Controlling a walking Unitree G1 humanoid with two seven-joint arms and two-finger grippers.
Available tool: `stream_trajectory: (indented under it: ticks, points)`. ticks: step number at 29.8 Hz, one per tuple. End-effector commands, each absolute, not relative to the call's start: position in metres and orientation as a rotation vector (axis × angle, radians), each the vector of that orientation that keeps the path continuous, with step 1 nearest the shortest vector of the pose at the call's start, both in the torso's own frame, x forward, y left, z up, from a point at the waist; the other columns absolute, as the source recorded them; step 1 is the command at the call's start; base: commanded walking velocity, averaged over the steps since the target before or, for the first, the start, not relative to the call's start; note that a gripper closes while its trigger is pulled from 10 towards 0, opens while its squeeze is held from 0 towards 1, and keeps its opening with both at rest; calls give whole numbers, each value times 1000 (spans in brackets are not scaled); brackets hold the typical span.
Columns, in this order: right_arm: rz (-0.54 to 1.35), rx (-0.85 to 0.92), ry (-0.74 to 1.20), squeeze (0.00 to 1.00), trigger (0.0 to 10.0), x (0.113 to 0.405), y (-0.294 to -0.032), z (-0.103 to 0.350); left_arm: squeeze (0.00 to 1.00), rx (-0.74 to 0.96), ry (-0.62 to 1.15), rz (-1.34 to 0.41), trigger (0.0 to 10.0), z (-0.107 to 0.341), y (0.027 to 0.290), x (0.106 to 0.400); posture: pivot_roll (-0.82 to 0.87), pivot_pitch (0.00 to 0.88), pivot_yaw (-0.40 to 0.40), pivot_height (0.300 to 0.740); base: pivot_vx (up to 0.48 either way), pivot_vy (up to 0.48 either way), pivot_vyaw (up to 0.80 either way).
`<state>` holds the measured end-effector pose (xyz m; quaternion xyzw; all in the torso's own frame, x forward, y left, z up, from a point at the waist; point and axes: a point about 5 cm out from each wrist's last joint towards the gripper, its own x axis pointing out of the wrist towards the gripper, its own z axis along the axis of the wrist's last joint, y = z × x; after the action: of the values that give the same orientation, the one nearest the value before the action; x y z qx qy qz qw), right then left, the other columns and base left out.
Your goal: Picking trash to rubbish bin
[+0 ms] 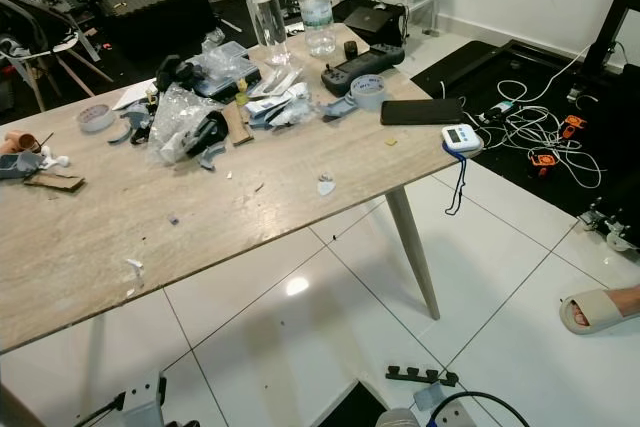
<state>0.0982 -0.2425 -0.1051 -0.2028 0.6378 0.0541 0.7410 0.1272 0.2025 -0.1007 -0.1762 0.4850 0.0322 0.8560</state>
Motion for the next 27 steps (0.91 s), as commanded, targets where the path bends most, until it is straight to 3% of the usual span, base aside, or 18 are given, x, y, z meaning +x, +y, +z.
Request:
stream_trajectory:
  ticks: [1,10,15,23,27]
  points:
    - [121,-431,1377,0,10000,102,-236,-106,0,-335,1048,56,10000,-102,202,124,-150,82,144,740,-345,0,0]
    - [212,-483,1437,0,10000,84,-234,-110,0,-294,1009,66,10000,-96,211,138,-77,52,70,740,-345,0,0]
    - [289,-538,1453,0,10000,81,-231,-111,0,-336,1015,146,10000,-101,213,125,-30,40,37,740,-348,0,0]
    - [303,-568,1330,0,10000,125,-222,-102,0,-374,1090,253,10000,-110,219,84,4,25,34,740,-352,0,0]
    - [339,-581,1303,0,10000,134,-214,-101,0,-372,1074,285,10000,-109,228,81,57,52,13,740,-352,0,0]
